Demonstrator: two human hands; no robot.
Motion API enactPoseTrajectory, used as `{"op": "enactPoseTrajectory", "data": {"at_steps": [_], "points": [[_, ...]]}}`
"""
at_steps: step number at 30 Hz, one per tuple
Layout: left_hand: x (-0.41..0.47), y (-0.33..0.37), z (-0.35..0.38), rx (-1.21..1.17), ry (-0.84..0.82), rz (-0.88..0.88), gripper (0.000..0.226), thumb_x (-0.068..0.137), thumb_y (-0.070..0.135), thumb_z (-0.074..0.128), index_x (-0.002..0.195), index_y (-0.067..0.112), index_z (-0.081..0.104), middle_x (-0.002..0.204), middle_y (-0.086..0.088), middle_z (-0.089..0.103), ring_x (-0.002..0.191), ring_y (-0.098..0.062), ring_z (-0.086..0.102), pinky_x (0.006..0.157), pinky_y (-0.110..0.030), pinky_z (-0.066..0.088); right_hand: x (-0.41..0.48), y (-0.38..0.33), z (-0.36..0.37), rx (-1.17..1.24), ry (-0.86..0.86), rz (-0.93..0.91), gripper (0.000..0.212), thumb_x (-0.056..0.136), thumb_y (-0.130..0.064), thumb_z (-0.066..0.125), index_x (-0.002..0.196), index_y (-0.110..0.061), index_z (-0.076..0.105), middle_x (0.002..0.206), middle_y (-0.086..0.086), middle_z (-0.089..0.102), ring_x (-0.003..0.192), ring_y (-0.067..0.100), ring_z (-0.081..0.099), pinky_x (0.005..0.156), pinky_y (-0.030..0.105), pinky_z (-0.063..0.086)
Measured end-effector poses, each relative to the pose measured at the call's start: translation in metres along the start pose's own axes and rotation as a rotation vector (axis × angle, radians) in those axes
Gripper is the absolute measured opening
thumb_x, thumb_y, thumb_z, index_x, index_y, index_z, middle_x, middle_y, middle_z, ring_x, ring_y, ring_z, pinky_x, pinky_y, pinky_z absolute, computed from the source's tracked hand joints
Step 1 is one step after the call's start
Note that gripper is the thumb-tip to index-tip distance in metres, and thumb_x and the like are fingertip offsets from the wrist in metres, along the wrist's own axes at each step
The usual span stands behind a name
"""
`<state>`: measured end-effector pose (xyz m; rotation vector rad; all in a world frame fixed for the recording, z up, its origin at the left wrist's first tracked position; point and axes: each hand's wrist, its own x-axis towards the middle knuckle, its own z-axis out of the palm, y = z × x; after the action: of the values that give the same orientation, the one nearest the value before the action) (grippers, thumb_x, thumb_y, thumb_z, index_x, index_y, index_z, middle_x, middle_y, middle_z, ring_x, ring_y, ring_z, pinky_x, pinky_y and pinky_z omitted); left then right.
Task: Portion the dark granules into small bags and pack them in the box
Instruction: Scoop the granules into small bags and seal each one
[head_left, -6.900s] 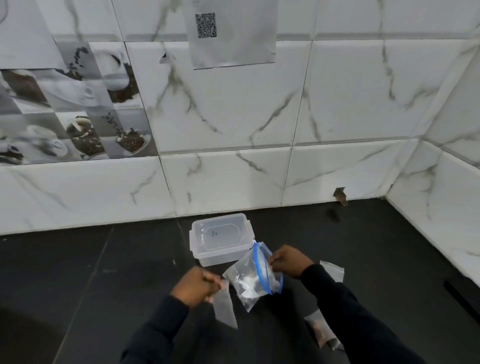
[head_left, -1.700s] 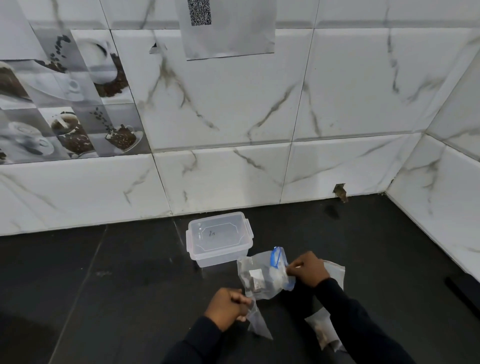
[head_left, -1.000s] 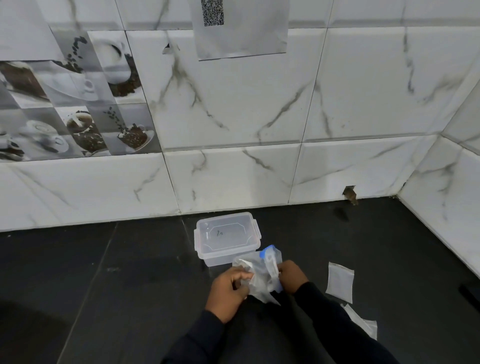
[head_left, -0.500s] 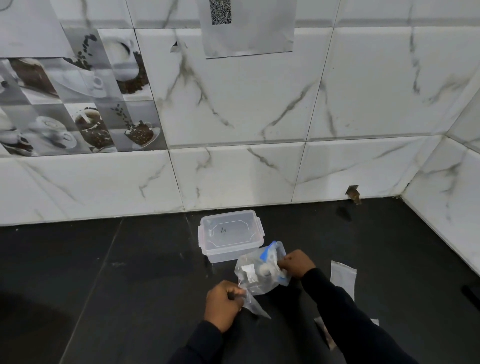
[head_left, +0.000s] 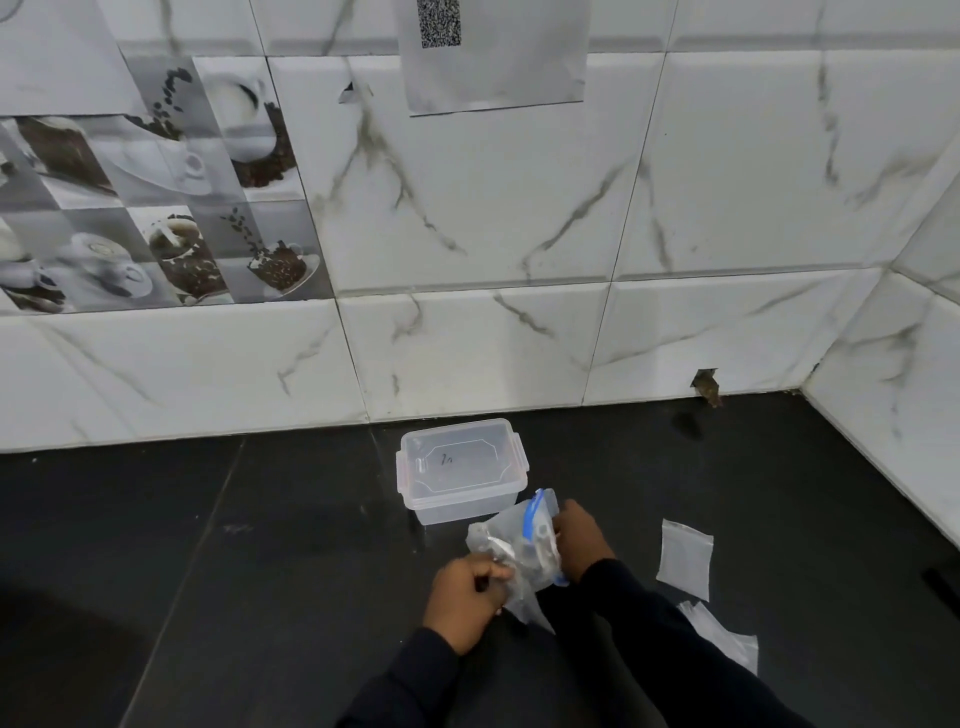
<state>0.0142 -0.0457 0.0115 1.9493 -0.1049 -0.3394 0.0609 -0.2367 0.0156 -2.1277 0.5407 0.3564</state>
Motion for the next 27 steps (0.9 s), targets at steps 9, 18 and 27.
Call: {"op": "enactPoseTrajectory", "data": {"at_steps": [9,18,27], "points": [[-0.004,0.013,-0.010,0.104,-0.055,0.187,0.046,0.078,-0.004,0.063,0.088,0.039,0.078,0.100,0.018,0.070,0.088,-0.007,0.066,0.078,-0.015,0.052,0.008,0.011,-0.010,0.259,-0.229,0.199,0.021,0.090,-0.002,0.058,0.071,-0.008,0.065,0.073,0.011,0.064,0.057,0.016,0.062,0.064,0.033,0.054],[-0.012,-0.005,-0.016,0.131,0.152,0.118,0.035,0.076,-0.005,0.068,0.078,0.028,0.078,0.094,0.020,0.070,0.085,0.001,0.067,0.077,-0.005,0.046,0.012,-0.009,-0.033,0.248,-0.007,-0.064,0.022,0.076,0.004,0.070,0.054,0.005,0.065,0.045,0.002,0.051,0.040,0.005,0.041,0.043,0.018,0.035],[-0.021,-0.012,-0.018,0.227,0.250,0.027,0.015,0.076,0.004,0.074,0.071,0.017,0.076,0.092,0.012,0.065,0.087,0.004,0.062,0.077,-0.004,0.043,0.001,-0.001,-0.041,-0.058,0.121,-0.114,0.012,0.074,-0.017,0.073,0.063,-0.013,0.076,0.072,0.006,0.070,0.064,0.009,0.059,0.057,0.015,0.046]]}}
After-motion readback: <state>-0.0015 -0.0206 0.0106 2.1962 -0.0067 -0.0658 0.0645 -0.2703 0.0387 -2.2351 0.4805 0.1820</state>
